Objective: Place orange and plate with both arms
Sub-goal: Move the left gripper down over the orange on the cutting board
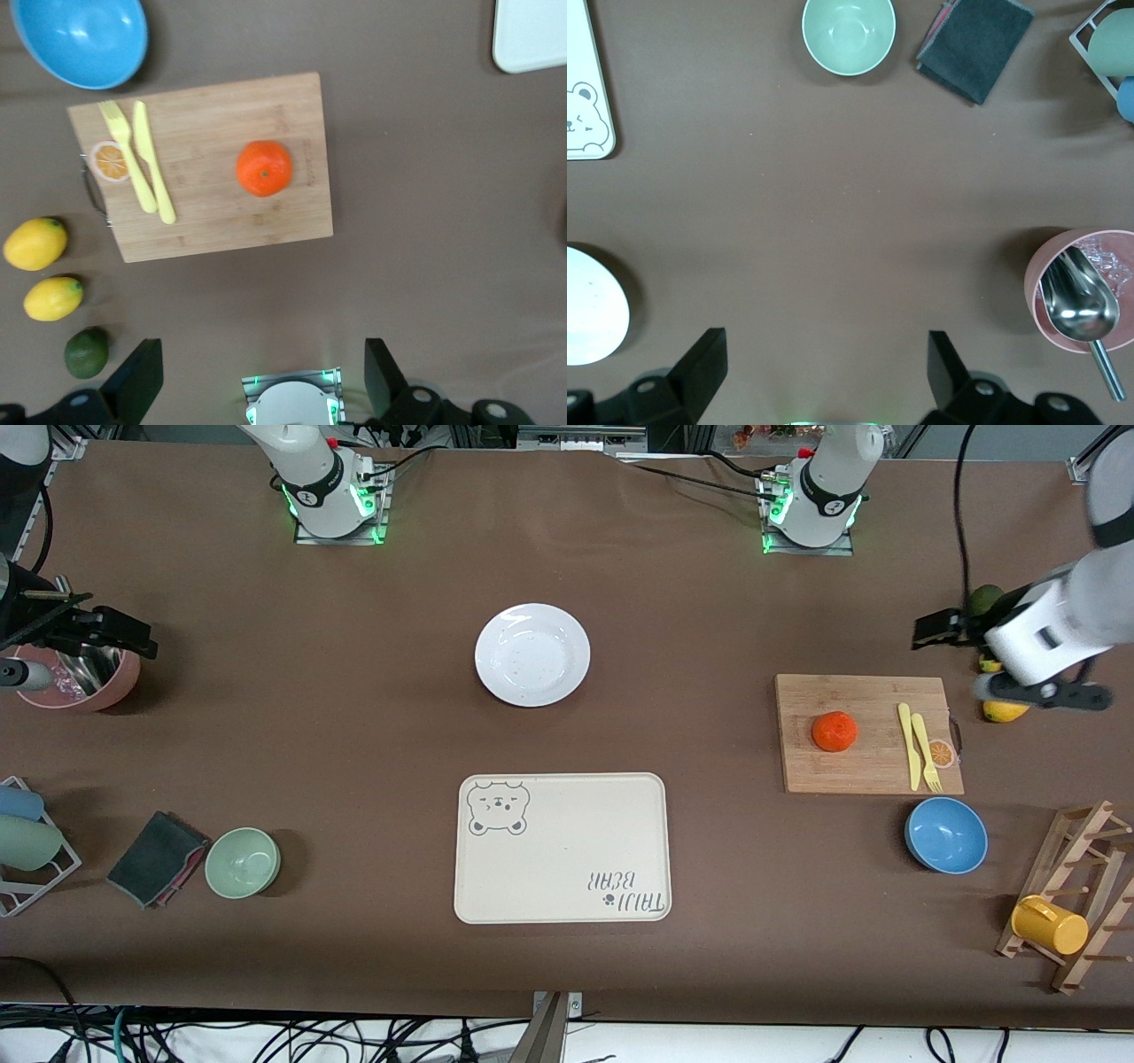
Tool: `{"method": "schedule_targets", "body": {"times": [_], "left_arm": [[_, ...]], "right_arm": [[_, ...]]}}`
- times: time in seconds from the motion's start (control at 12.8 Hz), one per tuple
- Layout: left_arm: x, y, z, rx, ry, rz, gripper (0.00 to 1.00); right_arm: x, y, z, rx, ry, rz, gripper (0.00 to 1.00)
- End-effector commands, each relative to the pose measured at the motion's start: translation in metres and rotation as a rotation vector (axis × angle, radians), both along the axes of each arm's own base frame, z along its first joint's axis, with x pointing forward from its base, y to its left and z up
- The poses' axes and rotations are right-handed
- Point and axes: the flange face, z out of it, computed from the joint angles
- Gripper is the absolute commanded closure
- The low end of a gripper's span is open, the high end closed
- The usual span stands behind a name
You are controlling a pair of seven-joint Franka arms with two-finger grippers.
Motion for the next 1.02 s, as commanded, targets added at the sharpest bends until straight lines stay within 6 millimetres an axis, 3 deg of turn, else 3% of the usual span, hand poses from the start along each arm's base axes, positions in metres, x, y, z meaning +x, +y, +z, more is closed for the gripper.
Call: {"method": "schedule_targets", "body": {"times": [0.0, 0.08, 0.47, 0.94], "left_arm": [[0.026, -0.001, -0.071, -0.028, 0.110, -0.018, 0.00], [0.030, -0.003, -0.100, -0.036, 0.125, -0.014, 0.00], [0.016, -0.004, -0.183, -0.007, 0.048, -0.036, 0.00], [0.001, -0.003, -0.243, 0.033, -0.008, -0.085, 0.00]], "right_arm": [[0.000, -0.002, 0.003, 0.015, -0.002, 0.000, 0.00], [0.000, -0.002, 0.003, 0.015, -0.002, 0.001, 0.00], [0.000, -0.002, 0.004, 0.016, -0.004, 0.001, 0.00], [0.000, -0.002, 0.003, 0.016, -0.003, 0.000, 0.00]]}}
